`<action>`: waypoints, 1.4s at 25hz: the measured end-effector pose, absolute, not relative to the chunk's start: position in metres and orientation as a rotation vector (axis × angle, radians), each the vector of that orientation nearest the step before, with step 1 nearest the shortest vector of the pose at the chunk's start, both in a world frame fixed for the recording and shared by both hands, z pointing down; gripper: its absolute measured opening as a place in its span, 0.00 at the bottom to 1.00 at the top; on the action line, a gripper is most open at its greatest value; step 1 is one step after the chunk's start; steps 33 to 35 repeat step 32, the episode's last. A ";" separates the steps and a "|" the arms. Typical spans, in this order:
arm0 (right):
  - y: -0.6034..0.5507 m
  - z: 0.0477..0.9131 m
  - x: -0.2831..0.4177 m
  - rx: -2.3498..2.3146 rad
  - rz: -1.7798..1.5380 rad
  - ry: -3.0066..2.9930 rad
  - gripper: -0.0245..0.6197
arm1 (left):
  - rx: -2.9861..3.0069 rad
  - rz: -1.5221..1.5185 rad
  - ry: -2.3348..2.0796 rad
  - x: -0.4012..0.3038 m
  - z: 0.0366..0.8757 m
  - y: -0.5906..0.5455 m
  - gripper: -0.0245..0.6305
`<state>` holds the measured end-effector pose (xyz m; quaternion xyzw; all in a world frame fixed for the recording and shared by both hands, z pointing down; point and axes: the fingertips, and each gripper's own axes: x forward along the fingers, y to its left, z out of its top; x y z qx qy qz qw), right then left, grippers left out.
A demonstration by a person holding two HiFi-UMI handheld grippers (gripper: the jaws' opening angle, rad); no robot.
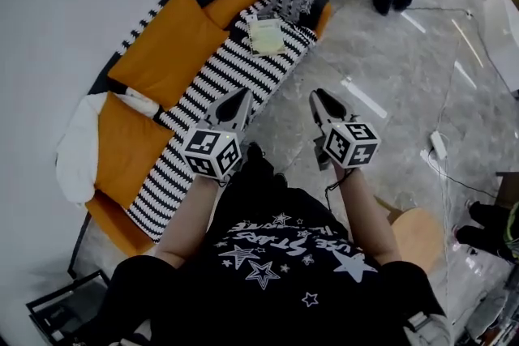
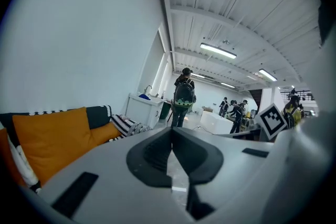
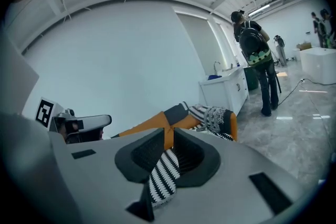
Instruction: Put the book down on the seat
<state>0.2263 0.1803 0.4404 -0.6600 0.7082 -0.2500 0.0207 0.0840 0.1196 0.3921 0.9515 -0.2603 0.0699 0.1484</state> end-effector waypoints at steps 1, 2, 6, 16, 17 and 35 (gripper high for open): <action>0.182 0.439 0.223 -2.042 -0.771 2.197 0.14 | 2.737 0.204 -0.744 0.082 0.391 0.122 0.05; 0.183 0.437 0.219 -2.041 -0.765 2.200 0.14 | 2.736 0.209 -0.739 0.080 0.391 0.124 0.05; 0.185 0.433 0.206 -2.045 -0.734 2.223 0.14 | 2.737 0.225 -0.726 0.070 0.394 0.129 0.05; 0.218 0.433 0.141 -2.070 -0.789 2.193 0.12 | 2.728 0.199 -0.695 0.010 0.383 0.164 0.05; 0.219 0.431 0.129 -2.068 -0.779 2.207 0.12 | 2.722 0.198 -0.695 -0.002 0.383 0.168 0.05; 0.257 0.414 -0.008 -2.048 -0.715 2.267 0.12 | 2.779 0.196 -0.650 -0.118 0.376 0.221 0.05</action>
